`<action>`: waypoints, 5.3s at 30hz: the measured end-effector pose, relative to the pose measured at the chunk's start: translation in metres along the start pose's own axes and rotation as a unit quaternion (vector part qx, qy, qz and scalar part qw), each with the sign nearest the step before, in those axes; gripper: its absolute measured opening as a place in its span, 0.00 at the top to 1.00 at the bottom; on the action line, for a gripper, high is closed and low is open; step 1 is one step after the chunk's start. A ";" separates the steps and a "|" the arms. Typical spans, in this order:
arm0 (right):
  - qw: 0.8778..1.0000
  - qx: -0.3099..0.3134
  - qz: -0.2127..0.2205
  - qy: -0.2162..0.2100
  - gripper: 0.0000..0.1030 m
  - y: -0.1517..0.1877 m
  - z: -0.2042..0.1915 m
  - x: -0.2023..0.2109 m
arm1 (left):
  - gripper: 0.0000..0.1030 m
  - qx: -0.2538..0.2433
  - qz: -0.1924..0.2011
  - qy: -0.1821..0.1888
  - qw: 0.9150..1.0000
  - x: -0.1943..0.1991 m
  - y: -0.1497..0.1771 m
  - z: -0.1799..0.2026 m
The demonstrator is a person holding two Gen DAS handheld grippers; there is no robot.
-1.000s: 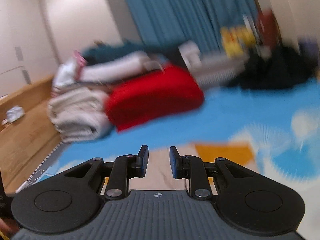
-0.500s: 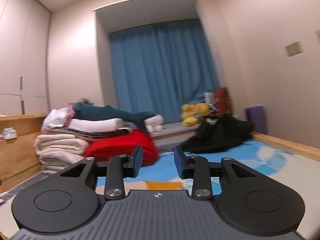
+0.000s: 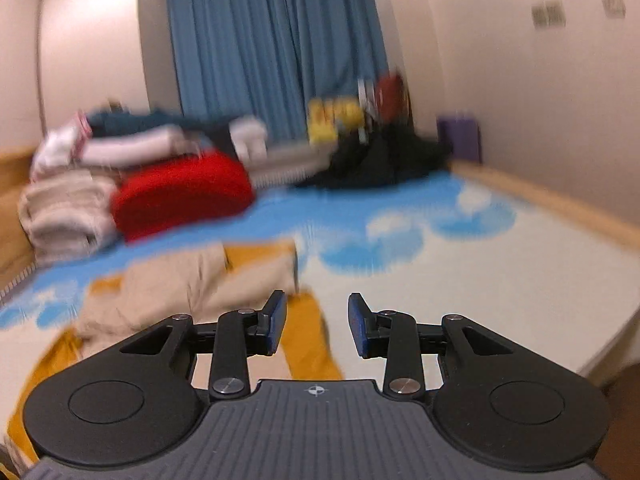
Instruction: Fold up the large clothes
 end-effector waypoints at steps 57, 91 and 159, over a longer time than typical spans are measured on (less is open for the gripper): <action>0.959 -0.067 -0.264 0.073 0.96 0.122 0.037 -0.105 | 0.84 -0.094 -0.215 -0.089 0.968 -0.090 0.076 -0.031; 0.976 -0.158 -0.099 -0.116 1.00 -0.055 -0.005 -0.003 | 0.96 -0.159 -0.048 0.103 0.981 0.100 -0.054 0.051; 0.972 0.000 -0.235 -0.032 0.65 0.021 0.020 -0.251 | 0.22 -0.153 -0.081 -0.048 0.984 -0.190 -0.072 0.061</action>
Point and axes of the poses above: each gripper's, at about its wrist camera, not at the fingertips, and x roughly against the way its jaws point, z to its right, y to its underside, the point moved 10 cm from there along -x, roughly the way its jaws point, and after that the axes turned 9 degrees about -y, right-handed, at the moved point
